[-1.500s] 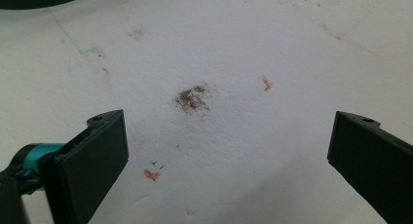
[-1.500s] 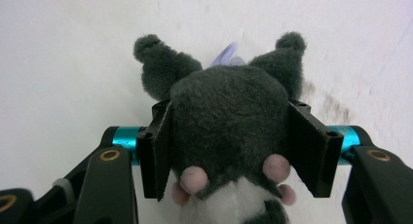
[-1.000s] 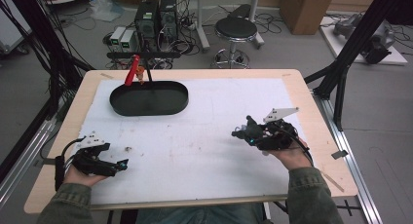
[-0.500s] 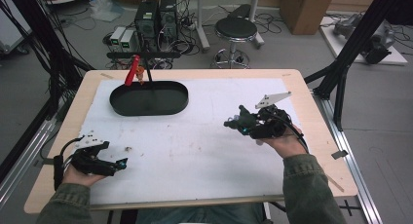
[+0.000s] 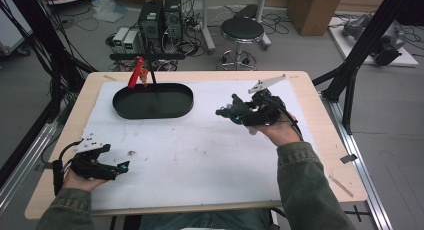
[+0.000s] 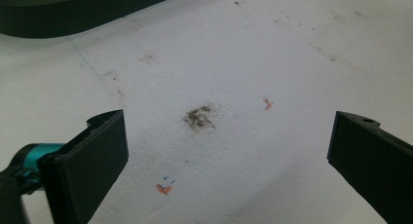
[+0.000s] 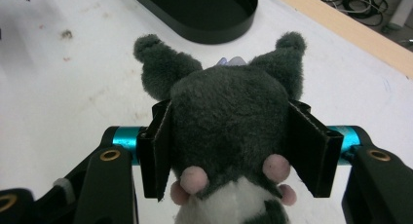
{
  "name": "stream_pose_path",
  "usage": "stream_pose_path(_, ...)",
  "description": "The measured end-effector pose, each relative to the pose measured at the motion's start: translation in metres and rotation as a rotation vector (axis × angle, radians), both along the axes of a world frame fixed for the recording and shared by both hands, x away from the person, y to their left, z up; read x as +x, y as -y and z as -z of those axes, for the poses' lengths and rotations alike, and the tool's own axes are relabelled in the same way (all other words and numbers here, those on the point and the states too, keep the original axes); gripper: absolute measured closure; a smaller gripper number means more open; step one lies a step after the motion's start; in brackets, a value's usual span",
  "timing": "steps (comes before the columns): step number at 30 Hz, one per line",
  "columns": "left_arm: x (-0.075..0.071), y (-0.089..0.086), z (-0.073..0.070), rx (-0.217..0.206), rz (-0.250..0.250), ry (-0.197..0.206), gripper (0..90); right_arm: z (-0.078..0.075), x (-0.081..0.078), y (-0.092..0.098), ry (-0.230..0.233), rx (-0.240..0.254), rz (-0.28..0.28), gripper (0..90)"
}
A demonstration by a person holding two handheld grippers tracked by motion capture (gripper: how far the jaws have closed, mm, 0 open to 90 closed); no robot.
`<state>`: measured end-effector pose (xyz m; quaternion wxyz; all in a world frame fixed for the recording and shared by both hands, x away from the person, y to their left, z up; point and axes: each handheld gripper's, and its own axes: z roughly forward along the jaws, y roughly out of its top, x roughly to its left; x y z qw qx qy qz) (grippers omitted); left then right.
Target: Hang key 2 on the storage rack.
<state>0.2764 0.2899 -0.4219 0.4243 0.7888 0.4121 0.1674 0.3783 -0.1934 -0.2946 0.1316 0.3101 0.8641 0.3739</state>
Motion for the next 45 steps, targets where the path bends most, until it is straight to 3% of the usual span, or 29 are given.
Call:
stream_pose_path(13, 0.000, -0.005, -0.002, -0.025, -0.012, 0.023, 1.7, -0.027, 0.029, -0.040, 0.006, 0.055, -0.027, 40.3)
stream_pose_path(24, 0.004, -0.005, -0.001, -0.024, 0.000, 0.016, 1.7, -0.026, 0.057, -0.066, -0.044, 0.065, -0.031, 40.3)
stream_pose_path(29, 0.004, -0.003, -0.002, -0.025, 0.007, 0.022, 1.7, -0.031, 0.073, -0.074, -0.066, 0.070, -0.001, 40.3)
stream_pose_path(33, 0.005, -0.004, -0.002, -0.042, 0.005, 0.027, 1.7, -0.033, 0.081, -0.081, -0.067, 0.091, 0.010, 40.3)
stream_pose_path(38, 0.004, -0.004, -0.005, -0.058, 0.005, 0.039, 1.7, -0.031, 0.091, -0.087, -0.084, 0.077, 0.019, 40.3)
stream_pose_path(45, 0.006, -0.001, -0.006, -0.061, 0.011, 0.041, 1.7, -0.035, 0.098, -0.101, -0.070, 0.089, -0.003, 40.3)
